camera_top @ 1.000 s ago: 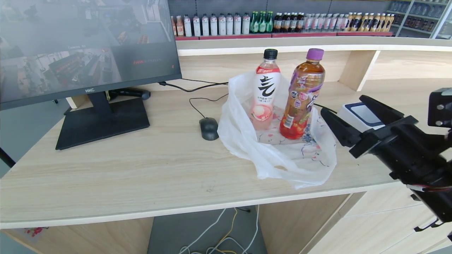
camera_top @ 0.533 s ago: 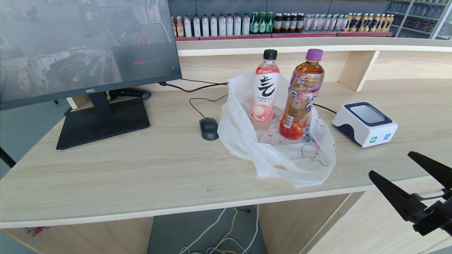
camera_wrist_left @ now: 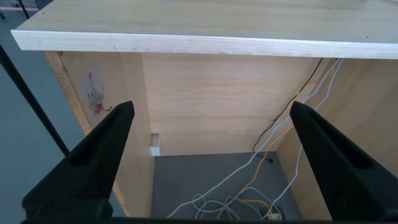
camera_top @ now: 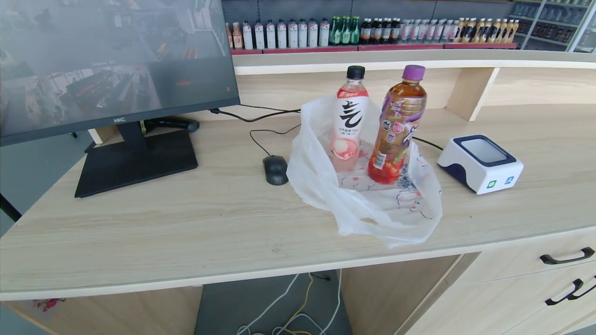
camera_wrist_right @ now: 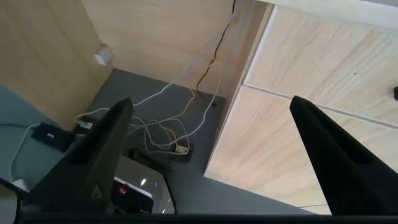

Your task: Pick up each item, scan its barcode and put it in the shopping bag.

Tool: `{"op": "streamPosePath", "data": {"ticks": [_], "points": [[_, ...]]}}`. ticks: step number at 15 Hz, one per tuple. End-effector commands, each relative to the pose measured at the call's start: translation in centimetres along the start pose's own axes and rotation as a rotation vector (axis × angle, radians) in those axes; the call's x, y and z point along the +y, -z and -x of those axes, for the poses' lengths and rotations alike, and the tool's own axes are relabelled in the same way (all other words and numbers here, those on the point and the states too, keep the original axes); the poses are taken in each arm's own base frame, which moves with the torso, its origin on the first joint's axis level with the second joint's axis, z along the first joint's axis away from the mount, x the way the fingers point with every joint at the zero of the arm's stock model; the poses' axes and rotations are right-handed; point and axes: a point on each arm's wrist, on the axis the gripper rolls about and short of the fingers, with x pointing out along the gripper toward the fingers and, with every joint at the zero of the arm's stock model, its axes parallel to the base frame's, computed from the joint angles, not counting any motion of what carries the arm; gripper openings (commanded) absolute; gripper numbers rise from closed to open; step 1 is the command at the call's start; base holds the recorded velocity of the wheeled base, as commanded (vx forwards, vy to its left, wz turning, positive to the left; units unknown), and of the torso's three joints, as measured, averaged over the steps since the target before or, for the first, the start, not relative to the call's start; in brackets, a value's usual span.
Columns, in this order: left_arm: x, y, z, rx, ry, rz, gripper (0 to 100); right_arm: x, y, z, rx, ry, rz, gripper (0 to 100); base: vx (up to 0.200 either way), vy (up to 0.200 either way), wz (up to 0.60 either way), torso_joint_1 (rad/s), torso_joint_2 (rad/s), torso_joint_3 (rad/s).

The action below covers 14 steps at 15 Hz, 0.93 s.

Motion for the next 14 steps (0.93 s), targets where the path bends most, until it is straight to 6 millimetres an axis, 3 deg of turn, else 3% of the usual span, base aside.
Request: {"op": "streamPosePath", "data": {"ticks": [1,3,8,10,14], "points": [[0.0,0.0,0.0,-0.001,-0.001,0.000,100,0.2,1.7,1.7,-0.094,0.009,-0.013,100,0.000,0.000,0.00,0.000,0.00,0.000],[0.0,0.0,0.0,-0.001,-0.001,0.000,100,0.2,1.6,1.4,-0.045,0.023,-0.078,100,0.000,0.000,0.00,0.000,0.00,0.000],[0.0,0.0,0.0,-0.001,0.001,0.000,100,0.2,1.5,1.2,0.009,0.315,-0.149,100,0.000,0.000,0.00,0.000,0.00,0.000],[0.0,0.0,0.0,-0.001,0.001,0.000,100,0.5,1.7,1.7,-0.059,0.398,-0.158,100,0.000,0.000,0.00,0.000,0.00,0.000],[0.0,0.0,0.0,-0.001,-0.001,0.000,100,1.1,2.3,3.0,-0.249,0.379,-0.102,100,0.000,0.000,0.00,0.000,0.00,0.000]]}}
